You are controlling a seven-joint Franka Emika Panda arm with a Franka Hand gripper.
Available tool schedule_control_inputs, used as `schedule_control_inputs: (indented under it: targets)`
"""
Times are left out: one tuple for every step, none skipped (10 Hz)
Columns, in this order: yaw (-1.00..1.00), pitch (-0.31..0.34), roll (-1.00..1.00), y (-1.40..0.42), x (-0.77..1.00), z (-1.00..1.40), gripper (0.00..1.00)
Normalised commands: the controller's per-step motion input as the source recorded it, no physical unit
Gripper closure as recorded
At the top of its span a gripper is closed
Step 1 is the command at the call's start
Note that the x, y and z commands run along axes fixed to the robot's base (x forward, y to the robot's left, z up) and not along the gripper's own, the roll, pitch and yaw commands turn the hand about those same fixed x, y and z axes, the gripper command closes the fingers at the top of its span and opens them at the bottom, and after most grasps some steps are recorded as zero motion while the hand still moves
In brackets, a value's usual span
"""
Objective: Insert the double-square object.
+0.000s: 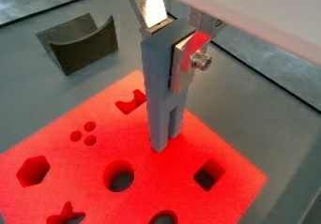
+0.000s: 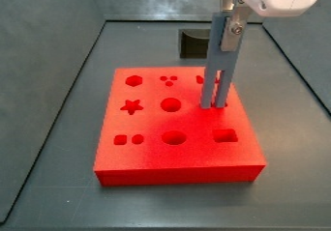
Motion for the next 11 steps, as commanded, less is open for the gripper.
schedule_control_inputs:
  targets:
    - [-0.29,0.166,0.10,0.09,0.26,-0.18,1.00]
    - [-0.24,0.160,0.10,0.10,0.15,-0.18,1.00]
    - [-0.12,0.123,0.07,0.06,0.07,-0.24,1.00]
    - [-0.01,0.087,0.02,0.00,0.23,-0.31,1.00]
    - [0.00,0.079,0.02,-0.04,0.28,-0.30,1.00]
    - [0.00,0.064,0.01,-0.03,0.25,-0.32,1.00]
    - [0.00,0.060,0.03,-0.05,0.22,-0.36,1.00]
    - [-0.09,0.004,0.04,-0.10,0.18,-0.40,1.00]
    - [-0.13,0.000,0.04,-0.07,0.10,-0.41,1.00]
    - [-0.21,-0.001,-0.02,-0.04,0.06,-0.19,1.00]
    - [-0.06,-0.049,-0.04,0.00,0.03,-0.05,1.00]
